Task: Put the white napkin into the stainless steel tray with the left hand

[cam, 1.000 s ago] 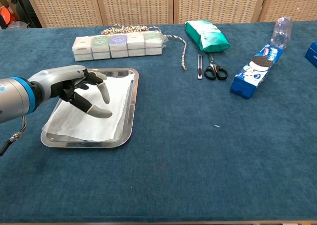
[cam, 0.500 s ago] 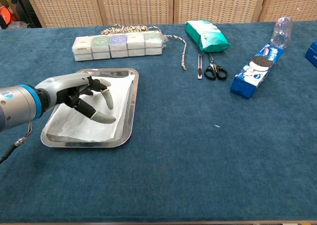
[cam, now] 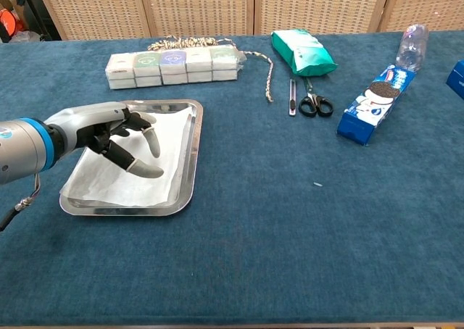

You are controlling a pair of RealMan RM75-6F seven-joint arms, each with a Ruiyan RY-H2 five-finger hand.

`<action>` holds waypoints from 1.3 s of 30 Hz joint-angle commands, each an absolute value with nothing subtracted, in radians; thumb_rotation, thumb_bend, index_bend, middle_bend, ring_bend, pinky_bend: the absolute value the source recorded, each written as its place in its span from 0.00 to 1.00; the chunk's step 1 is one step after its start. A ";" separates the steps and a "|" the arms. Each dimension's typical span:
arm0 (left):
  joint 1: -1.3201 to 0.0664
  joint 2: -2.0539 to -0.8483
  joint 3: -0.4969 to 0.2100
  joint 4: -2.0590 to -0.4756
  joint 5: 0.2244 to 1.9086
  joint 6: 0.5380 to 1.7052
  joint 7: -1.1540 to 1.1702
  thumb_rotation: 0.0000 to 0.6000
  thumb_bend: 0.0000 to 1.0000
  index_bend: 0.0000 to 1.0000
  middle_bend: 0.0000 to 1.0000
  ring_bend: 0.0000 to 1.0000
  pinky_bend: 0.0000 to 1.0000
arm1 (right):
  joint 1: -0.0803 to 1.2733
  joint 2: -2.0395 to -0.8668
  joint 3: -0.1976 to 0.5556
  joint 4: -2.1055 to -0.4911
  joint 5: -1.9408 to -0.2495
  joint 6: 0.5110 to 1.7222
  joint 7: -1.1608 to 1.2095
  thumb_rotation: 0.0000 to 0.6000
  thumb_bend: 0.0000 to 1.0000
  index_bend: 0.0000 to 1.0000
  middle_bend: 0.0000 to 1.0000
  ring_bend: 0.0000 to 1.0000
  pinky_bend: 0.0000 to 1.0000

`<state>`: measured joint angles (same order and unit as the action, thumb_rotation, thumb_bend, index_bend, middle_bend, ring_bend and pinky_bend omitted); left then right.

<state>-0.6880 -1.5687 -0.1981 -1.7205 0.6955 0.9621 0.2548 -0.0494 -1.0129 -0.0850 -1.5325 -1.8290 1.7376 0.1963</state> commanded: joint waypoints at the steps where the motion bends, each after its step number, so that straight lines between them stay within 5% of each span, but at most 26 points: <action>1: -0.686 -1.568 -0.203 -1.726 0.706 0.973 0.246 0.83 0.16 0.51 0.00 0.00 0.00 | -0.049 -1.013 -0.084 -1.532 -1.828 1.738 0.197 1.00 0.00 0.00 0.00 0.00 0.00; 14: -0.616 -1.495 -0.228 -1.871 0.928 1.081 0.128 0.83 0.16 0.51 0.00 0.00 0.00 | -0.049 -1.014 -0.086 -1.531 -1.831 1.734 0.192 1.00 0.00 0.00 0.00 0.00 0.00; 24: -0.445 -1.298 -0.086 -1.979 1.126 1.258 0.130 0.84 0.17 0.50 0.00 0.00 0.00 | -0.033 -1.021 -0.080 -1.550 -1.808 1.686 0.155 1.00 0.00 0.00 0.00 0.00 0.00; 39: -0.223 -1.235 0.077 -1.791 1.361 1.438 0.004 0.84 0.17 0.50 0.00 0.00 0.00 | -0.008 -1.045 -0.067 -1.601 -1.758 1.595 0.041 1.00 0.00 0.00 0.00 0.00 0.00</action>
<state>-0.2430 -1.2282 0.0637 -1.8164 1.3413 1.4108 0.0086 -0.0100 -1.0440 -0.0683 -1.5983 -1.7606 1.5982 0.0440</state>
